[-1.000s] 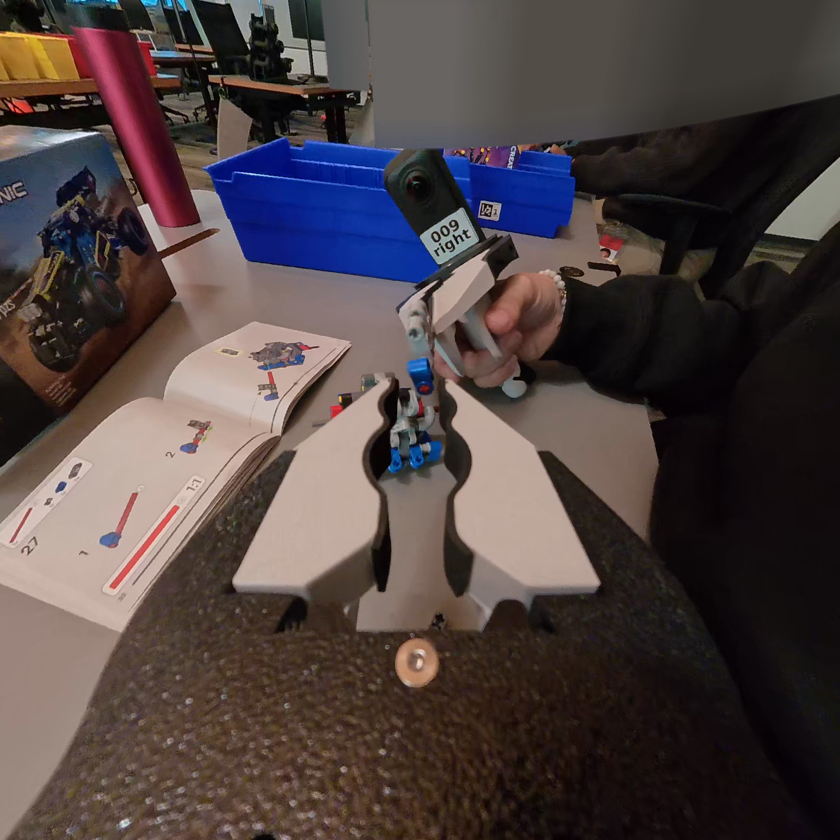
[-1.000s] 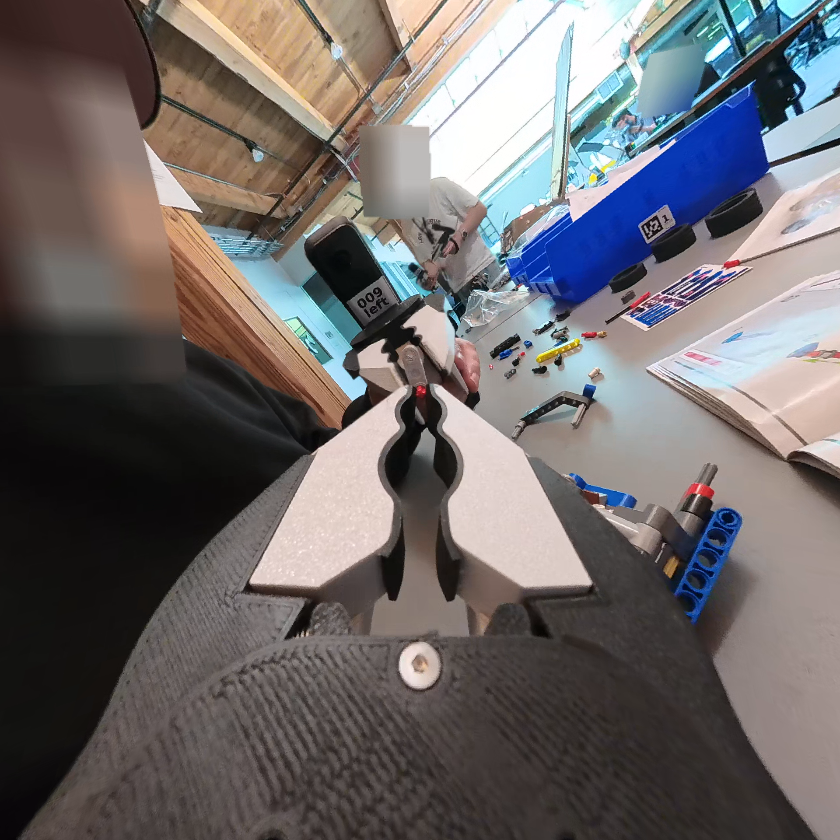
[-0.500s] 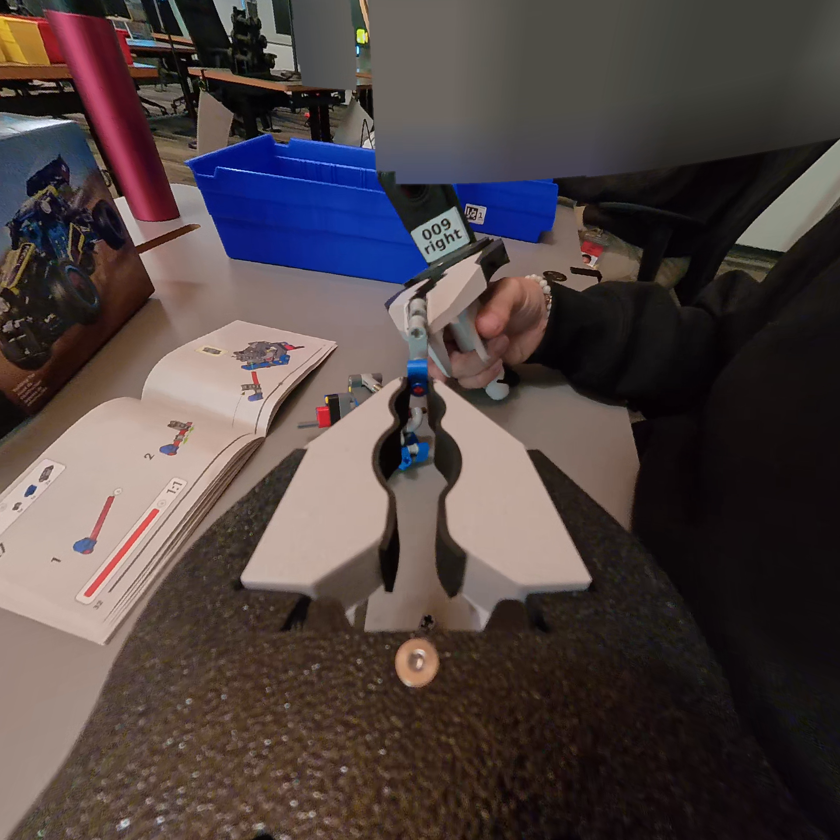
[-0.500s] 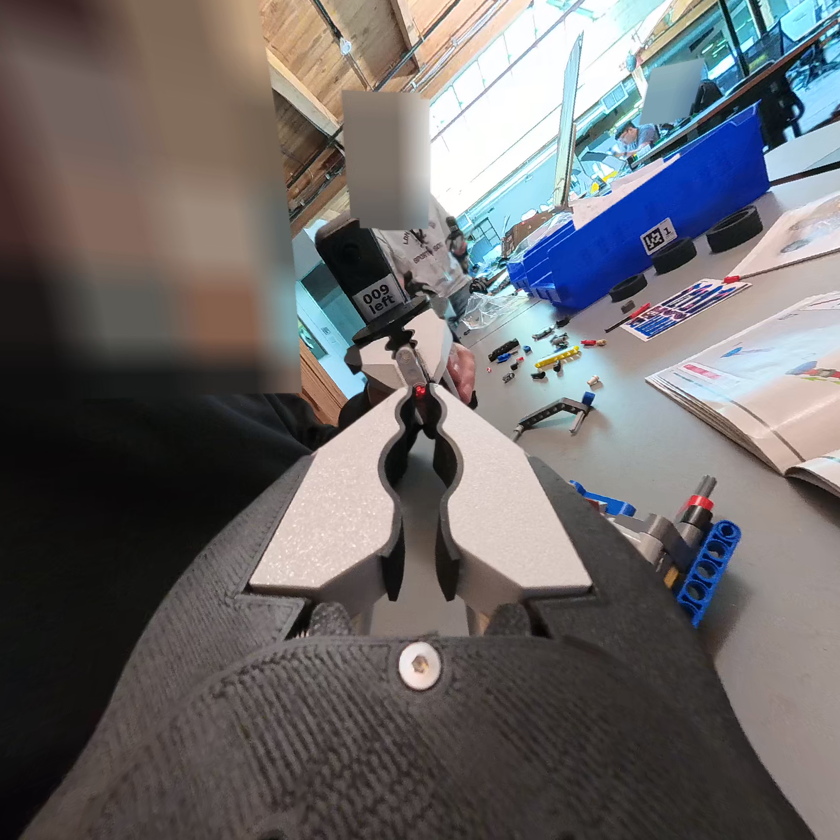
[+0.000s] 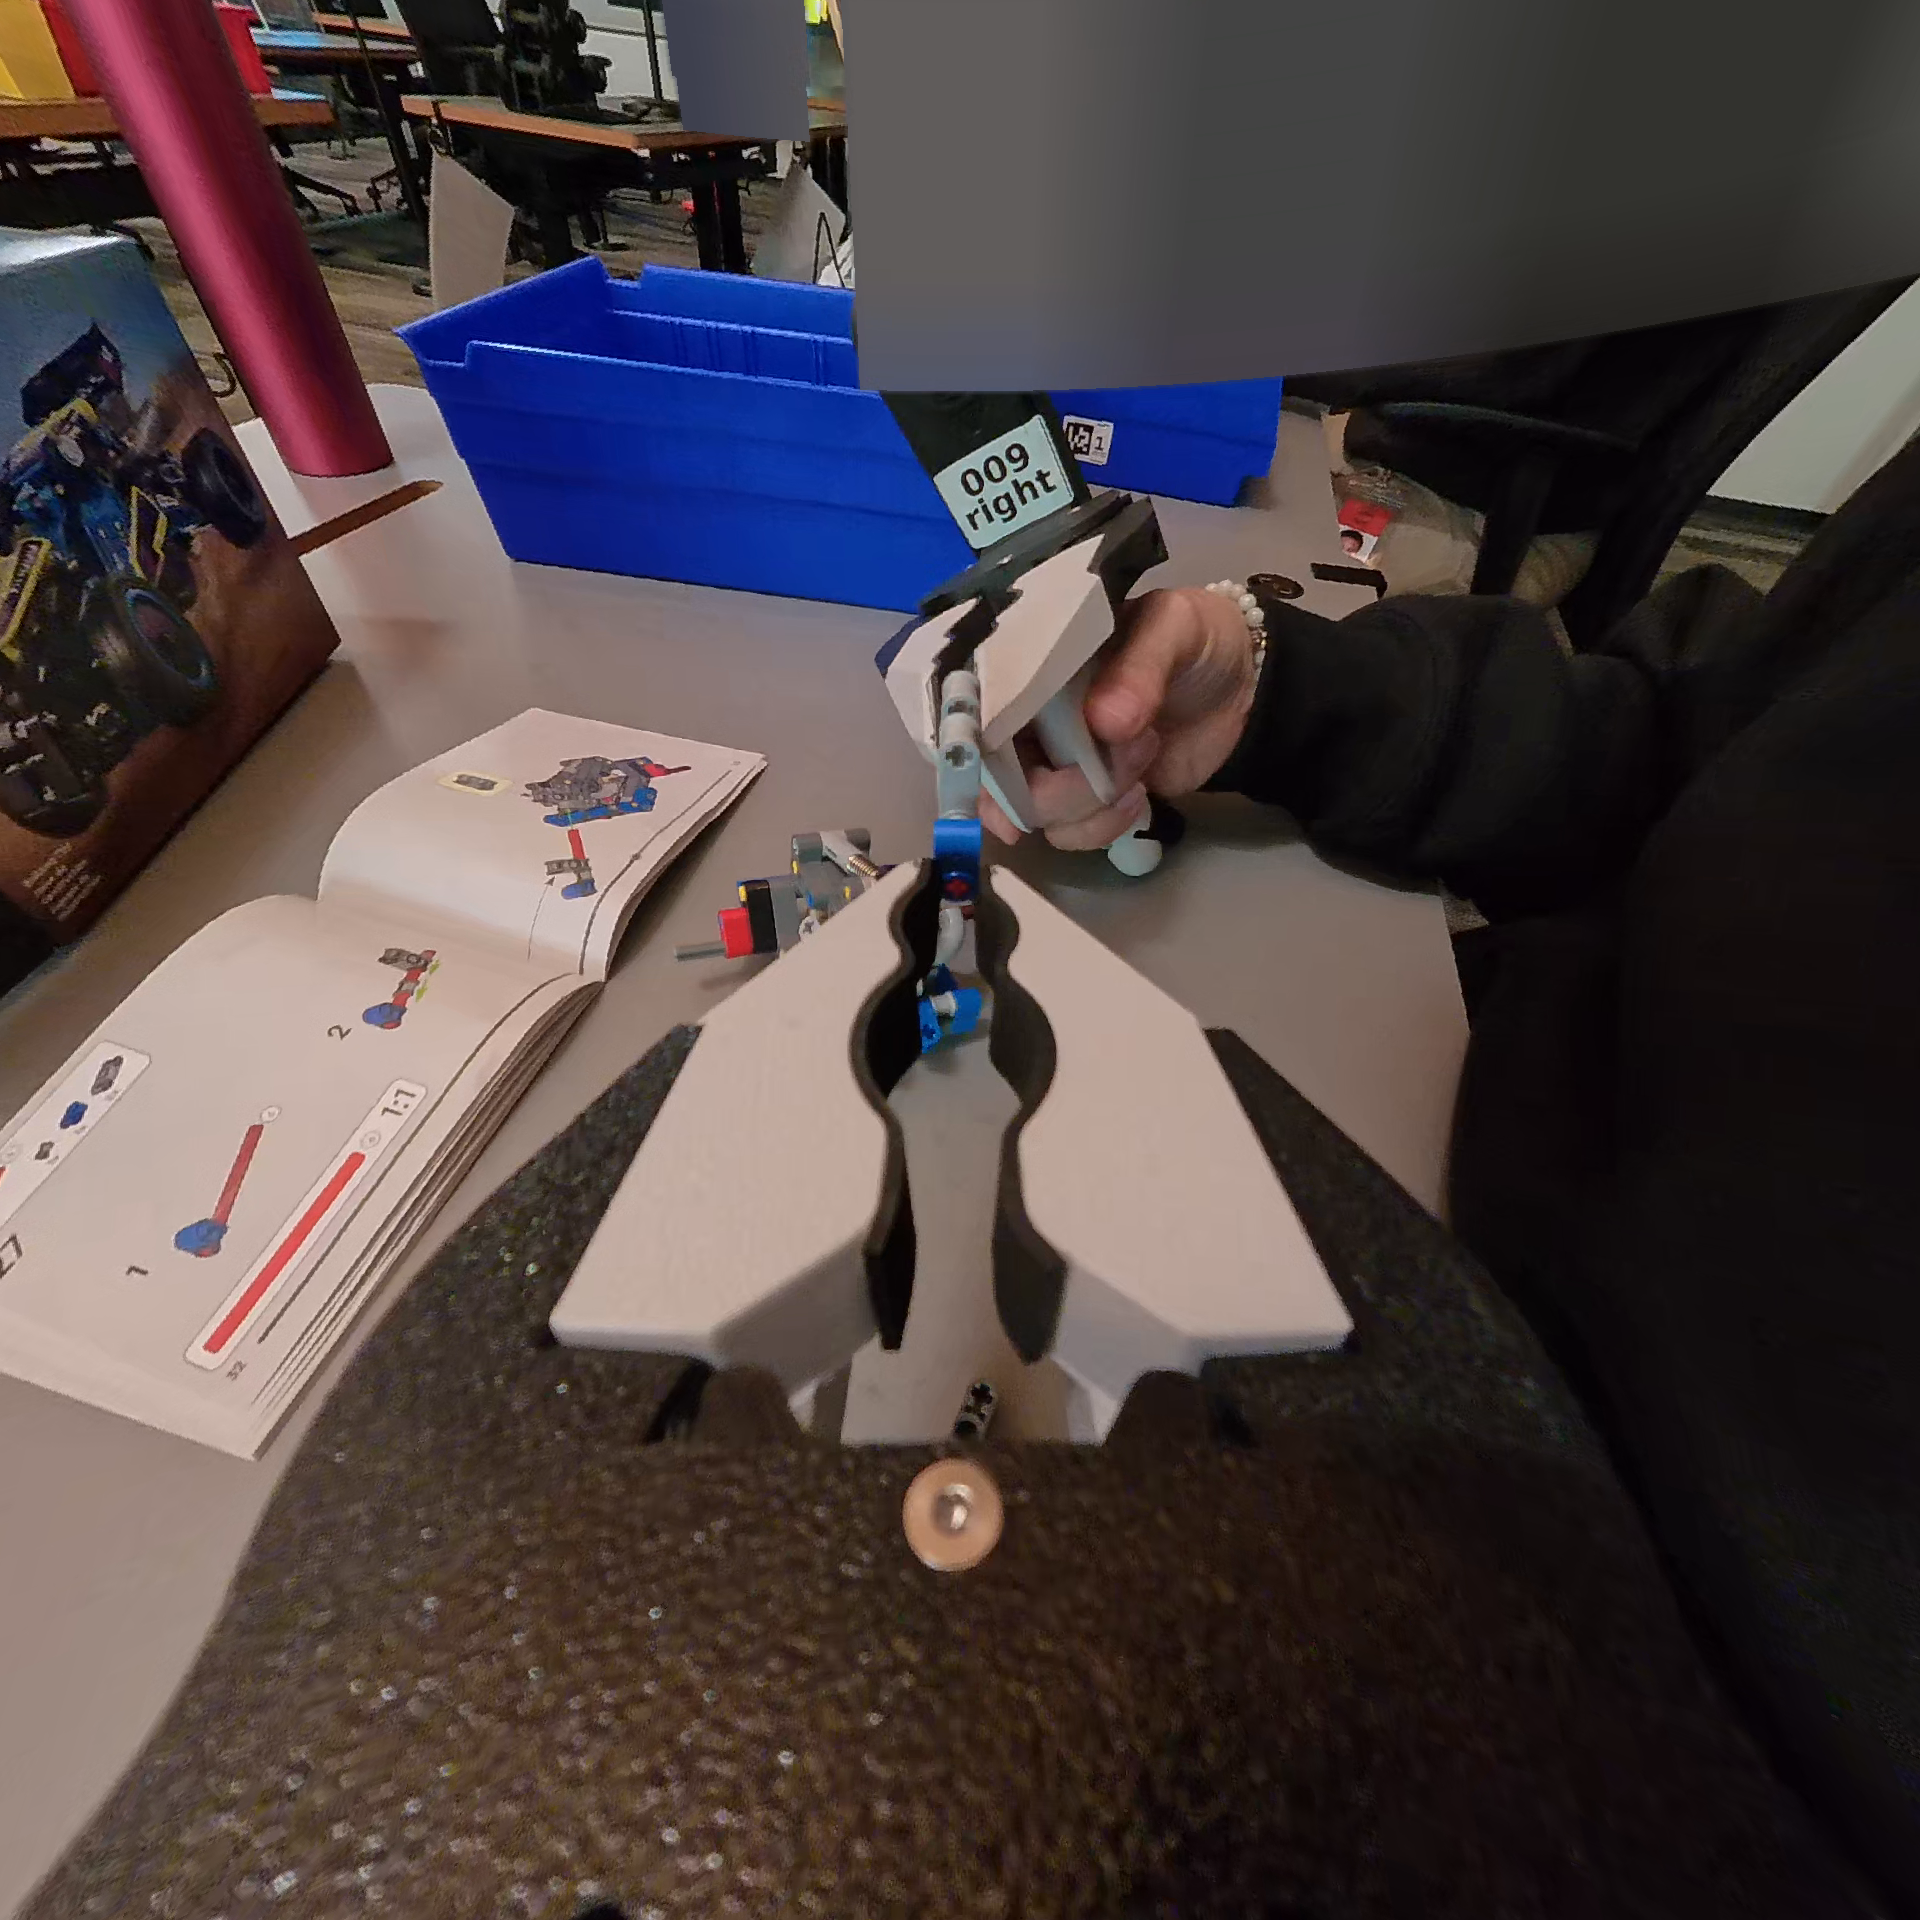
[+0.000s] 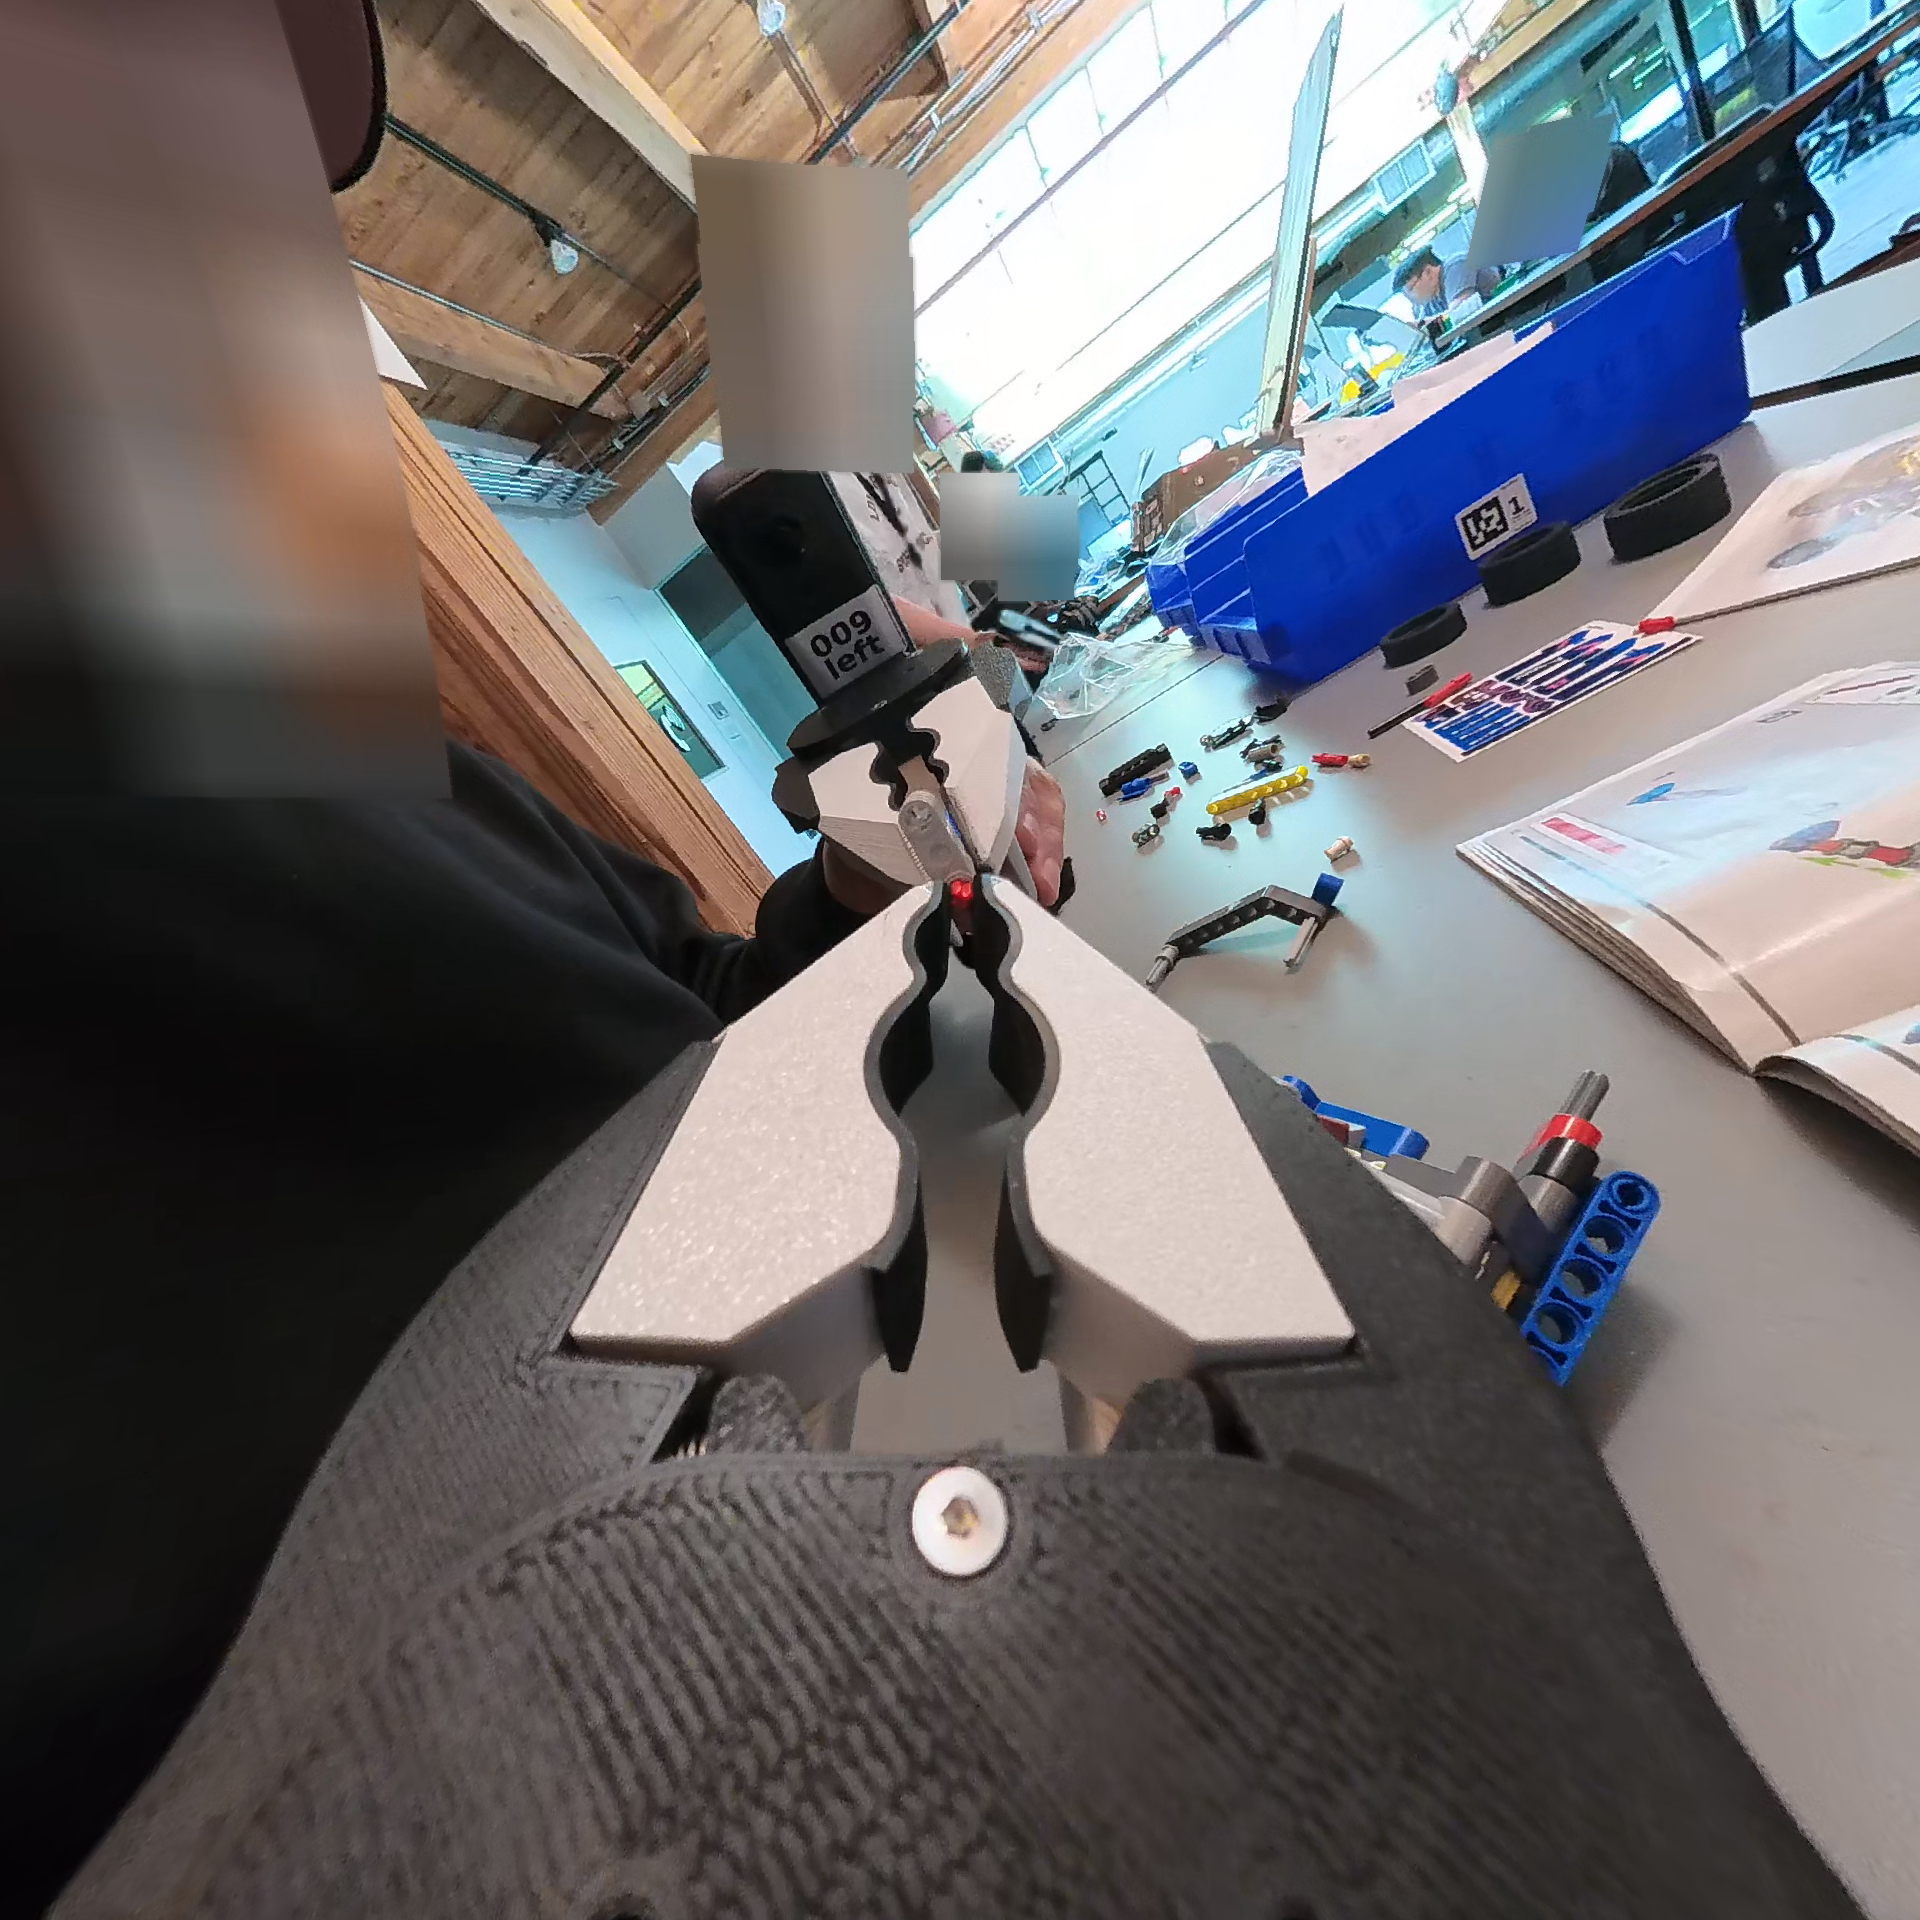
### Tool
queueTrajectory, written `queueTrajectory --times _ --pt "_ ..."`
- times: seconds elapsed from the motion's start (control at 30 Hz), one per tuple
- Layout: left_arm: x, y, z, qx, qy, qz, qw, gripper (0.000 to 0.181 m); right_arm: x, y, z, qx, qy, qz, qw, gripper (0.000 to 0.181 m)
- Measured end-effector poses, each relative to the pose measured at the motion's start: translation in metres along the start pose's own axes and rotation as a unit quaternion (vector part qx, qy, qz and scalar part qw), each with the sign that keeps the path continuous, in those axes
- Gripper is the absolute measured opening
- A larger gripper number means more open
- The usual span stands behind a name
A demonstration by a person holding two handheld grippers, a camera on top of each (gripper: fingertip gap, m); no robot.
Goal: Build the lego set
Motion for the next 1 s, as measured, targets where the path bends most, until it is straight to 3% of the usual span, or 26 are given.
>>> queueTrajectory --times 1.0 --pt "0.0006 0.0024 0.0040 0.020 0.002 -0.010 1.000 0.004 0.0008 0.0037 -0.0019 0.020 -0.002 0.004 1.000 0.003"
Point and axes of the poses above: each gripper's, where its closed fingertips meet, z back along the fingers, y out of its underside, x = y × z across the jaws, the point moved 2 cm from there along z, back along the fingers, and after that the axes turned 13 degrees about z, right-handed, at the moved point
